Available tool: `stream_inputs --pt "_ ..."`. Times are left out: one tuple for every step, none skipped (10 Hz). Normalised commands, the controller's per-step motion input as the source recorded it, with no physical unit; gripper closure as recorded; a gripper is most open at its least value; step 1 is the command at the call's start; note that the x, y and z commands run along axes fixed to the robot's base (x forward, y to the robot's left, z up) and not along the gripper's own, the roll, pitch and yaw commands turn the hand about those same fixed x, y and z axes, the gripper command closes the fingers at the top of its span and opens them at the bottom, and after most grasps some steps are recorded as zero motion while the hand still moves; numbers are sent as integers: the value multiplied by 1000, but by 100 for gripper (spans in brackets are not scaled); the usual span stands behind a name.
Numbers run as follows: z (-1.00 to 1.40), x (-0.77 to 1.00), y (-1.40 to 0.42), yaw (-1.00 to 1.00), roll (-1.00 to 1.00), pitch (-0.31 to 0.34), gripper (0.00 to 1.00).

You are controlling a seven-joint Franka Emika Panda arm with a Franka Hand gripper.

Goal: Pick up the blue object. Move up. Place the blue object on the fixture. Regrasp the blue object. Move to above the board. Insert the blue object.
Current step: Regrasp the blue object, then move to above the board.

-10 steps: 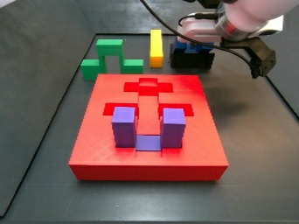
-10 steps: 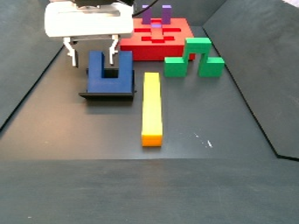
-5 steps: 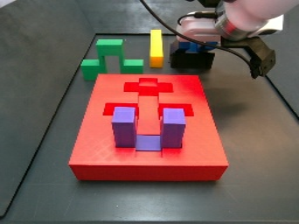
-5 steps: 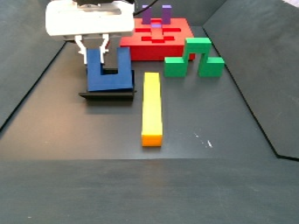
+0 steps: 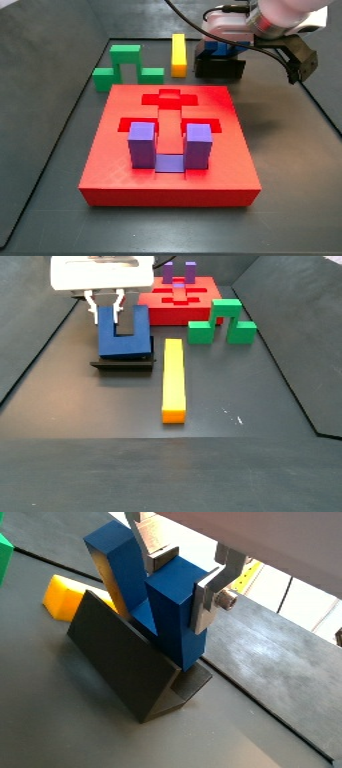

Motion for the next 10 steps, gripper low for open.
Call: stream_inputs --pt "0 0 0 0 0 0 100" --pt "0 0 0 0 0 0 100" --pt "0 0 0 0 0 0 100" --pt "0 0 0 0 0 0 100" --pt "0 0 0 0 0 0 100" --pt "0 0 0 0 0 0 100" --pt "0 0 0 0 0 0 100" --pt "1400 0 0 0 0 0 100" --pt "1400 -14 -15 67 -56 30 100" --pt "1400 -31 -5 56 -95 24 100"
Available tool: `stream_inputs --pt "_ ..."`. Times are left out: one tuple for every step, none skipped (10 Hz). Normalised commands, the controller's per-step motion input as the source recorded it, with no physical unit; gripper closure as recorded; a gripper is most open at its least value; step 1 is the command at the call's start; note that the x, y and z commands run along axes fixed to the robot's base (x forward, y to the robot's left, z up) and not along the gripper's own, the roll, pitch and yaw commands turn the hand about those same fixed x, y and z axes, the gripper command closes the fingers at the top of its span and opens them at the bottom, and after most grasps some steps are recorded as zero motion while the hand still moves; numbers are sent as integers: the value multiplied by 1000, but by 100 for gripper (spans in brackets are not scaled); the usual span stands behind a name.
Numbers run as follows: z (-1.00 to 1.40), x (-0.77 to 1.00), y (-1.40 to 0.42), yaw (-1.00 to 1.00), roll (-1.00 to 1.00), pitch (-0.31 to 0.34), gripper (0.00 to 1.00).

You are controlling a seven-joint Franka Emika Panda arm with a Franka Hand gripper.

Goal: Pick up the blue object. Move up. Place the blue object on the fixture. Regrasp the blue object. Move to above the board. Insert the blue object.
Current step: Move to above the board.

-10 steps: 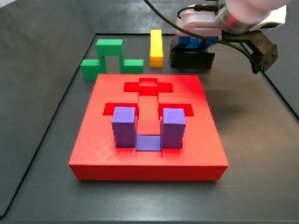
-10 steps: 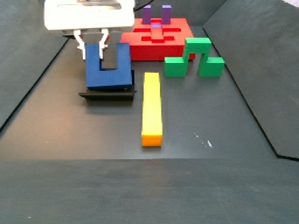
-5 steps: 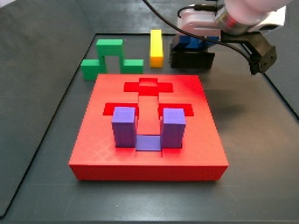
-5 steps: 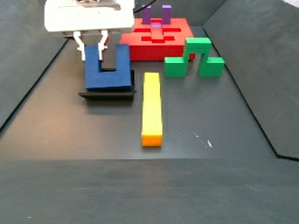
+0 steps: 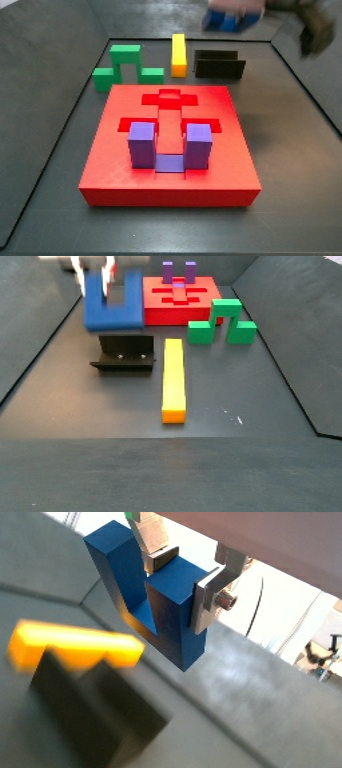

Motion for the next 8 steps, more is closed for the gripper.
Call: stream_inputs --pt "1400 -27 11 50 -72 0 100" --pt "1400 -20 -9 37 -18 7 100" --pt "1400 -17 -26 26 -4 7 100" --pt "987 8 0 8 -20 19 100" --pt "616 25 -11 5 1 35 100" --pt "319 39 -22 2 1 59 100" --pt "243 40 -16 2 -3 72 100" --pt "277 -1204 -1400 -29 -1000 47 100"
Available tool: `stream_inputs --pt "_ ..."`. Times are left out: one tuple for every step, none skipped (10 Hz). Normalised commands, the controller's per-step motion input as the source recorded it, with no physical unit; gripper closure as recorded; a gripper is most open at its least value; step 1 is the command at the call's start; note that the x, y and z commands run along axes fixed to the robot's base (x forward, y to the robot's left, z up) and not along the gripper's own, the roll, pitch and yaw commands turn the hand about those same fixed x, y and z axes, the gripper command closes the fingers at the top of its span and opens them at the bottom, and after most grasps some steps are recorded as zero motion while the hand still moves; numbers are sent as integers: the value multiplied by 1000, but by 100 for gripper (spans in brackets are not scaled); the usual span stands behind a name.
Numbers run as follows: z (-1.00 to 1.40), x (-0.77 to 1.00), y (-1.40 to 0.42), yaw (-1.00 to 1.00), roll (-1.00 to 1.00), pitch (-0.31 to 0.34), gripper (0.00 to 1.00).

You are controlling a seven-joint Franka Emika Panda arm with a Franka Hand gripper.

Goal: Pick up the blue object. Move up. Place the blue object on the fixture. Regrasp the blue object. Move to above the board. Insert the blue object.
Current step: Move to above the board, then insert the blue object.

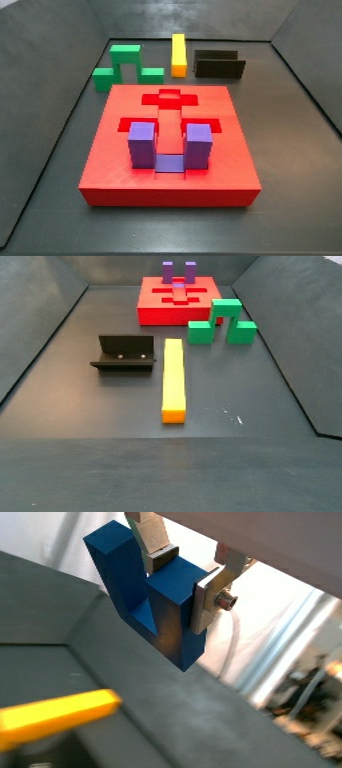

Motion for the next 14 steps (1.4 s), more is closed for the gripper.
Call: stream_inputs --pt "264 -1214 -1400 -26 -1000 46 100" --pt "281 -1322 -1400 -15 -1000 -2 100" --pt "251 -1357 -1400 -8 -1000 -9 100" --pt "266 -1359 -1400 -2 -1000 -16 100" --pt "258 -1385 -1400 0 -1000 -21 100" --pt "113 -699 -657 0 -1000 -34 100" --pt "66 -462 -409 3 -1000 -35 100" --pt "31 -198 -158 -11 -1000 -13 100" --pt "31 -128 -102 -13 -1000 -24 100" --pt "4 -101 -38 -10 -780 -41 100" --pt "12 -79 -4 -8 -501 -47 100" --pt "7 -64 2 -8 -334 -44 100" --pt "-3 -43 6 -7 -230 -37 100" --pt "-54 63 0 0 -37 -9 100"
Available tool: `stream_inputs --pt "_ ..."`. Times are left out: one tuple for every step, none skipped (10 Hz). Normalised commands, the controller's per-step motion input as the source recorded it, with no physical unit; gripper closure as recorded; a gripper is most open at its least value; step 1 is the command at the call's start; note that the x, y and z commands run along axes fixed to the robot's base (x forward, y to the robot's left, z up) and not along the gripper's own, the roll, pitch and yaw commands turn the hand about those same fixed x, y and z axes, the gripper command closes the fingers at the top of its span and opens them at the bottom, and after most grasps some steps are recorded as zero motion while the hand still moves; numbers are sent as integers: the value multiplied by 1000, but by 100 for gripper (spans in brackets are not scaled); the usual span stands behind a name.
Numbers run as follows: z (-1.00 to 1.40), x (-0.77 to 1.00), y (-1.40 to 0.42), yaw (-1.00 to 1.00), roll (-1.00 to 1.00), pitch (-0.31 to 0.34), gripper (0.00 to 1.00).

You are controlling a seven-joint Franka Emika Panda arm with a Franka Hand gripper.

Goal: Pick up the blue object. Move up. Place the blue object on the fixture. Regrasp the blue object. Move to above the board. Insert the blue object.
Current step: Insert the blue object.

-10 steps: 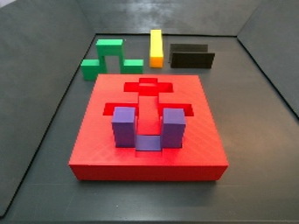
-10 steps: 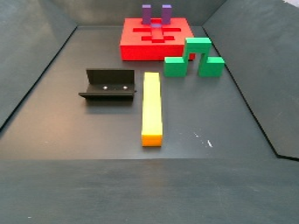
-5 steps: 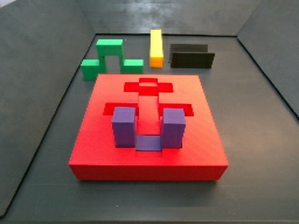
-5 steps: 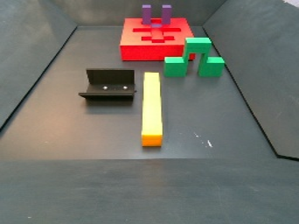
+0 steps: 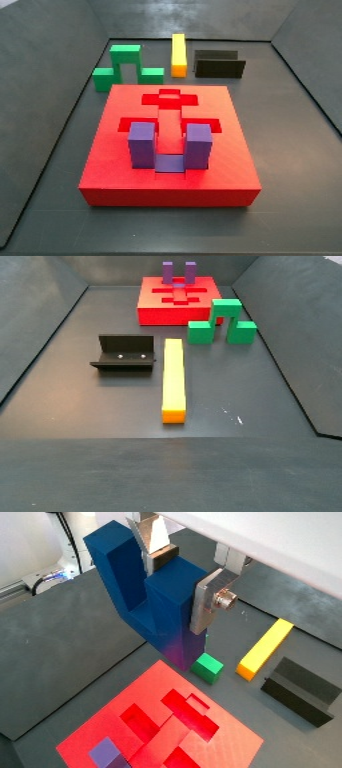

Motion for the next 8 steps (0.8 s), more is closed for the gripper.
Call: stream_inputs --pt "-126 260 94 0 -234 -74 100" --pt "-326 246 237 106 -403 -70 100" --pt "-403 280 246 154 -386 1 100" --pt "-423 349 294 137 -377 30 100" --pt "-311 309 283 117 -427 67 100" --pt "-271 380 294 111 -447 51 100" --pt "-383 420 426 43 -397 0 100" --pt "-209 323 440 0 -471 -57 100"
